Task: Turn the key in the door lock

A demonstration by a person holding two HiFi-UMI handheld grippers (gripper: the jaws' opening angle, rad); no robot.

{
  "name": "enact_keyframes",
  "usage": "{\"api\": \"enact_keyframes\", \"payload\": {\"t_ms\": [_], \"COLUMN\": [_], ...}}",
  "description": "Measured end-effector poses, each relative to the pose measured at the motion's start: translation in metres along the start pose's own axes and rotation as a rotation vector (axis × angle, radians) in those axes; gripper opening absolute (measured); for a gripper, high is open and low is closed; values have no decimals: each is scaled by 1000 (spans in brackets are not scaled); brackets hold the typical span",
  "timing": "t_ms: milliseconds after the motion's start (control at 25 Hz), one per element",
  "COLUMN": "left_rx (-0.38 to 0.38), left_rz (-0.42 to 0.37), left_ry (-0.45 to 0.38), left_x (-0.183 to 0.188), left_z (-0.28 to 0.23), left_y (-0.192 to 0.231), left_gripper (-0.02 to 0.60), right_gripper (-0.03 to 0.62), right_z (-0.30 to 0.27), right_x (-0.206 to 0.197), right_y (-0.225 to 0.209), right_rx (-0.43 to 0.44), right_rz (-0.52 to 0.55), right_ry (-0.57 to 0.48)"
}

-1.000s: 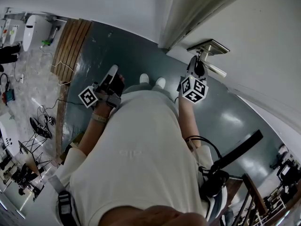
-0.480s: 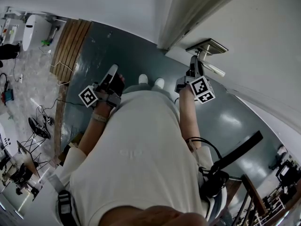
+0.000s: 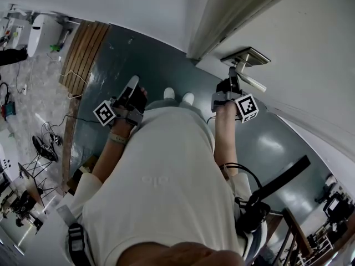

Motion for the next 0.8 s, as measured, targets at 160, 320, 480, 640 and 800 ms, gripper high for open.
{"api": "enact_keyframes", "payload": {"t_ms": [160,320,480,640,800], "left_rx": [2,7,9,15,16], "left_rz": [6,14,21,31,36], "left_ry": [-4,-8,-13,-19,-23], "left_x": [1,1,1,2,3], "left_z": [0,0,1,1,1], "left_y": [0,1,3,5,5], "left_gripper": [8,8,8,8,8], "right_gripper": [71,71,71,71,71], "right_z": [2,2,2,1,2], "right_x": [0,1,0,2,1], "right_y": [-2,-6,-13,-9,3], "right_rx": [15,62,117,116,19], "right_rz": [-106,-208,-308,-203,158], "right_ry": [-3,-1,2,8,-6]}}
Point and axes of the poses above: the fingertips, and each gripper's own axes: z backward along the fingers, y to its left, x out of its top, the point moved 6 cm from there along z, backward along the fingers, and after that the axes turned 8 degrees about -z, right-handed, at the moved point
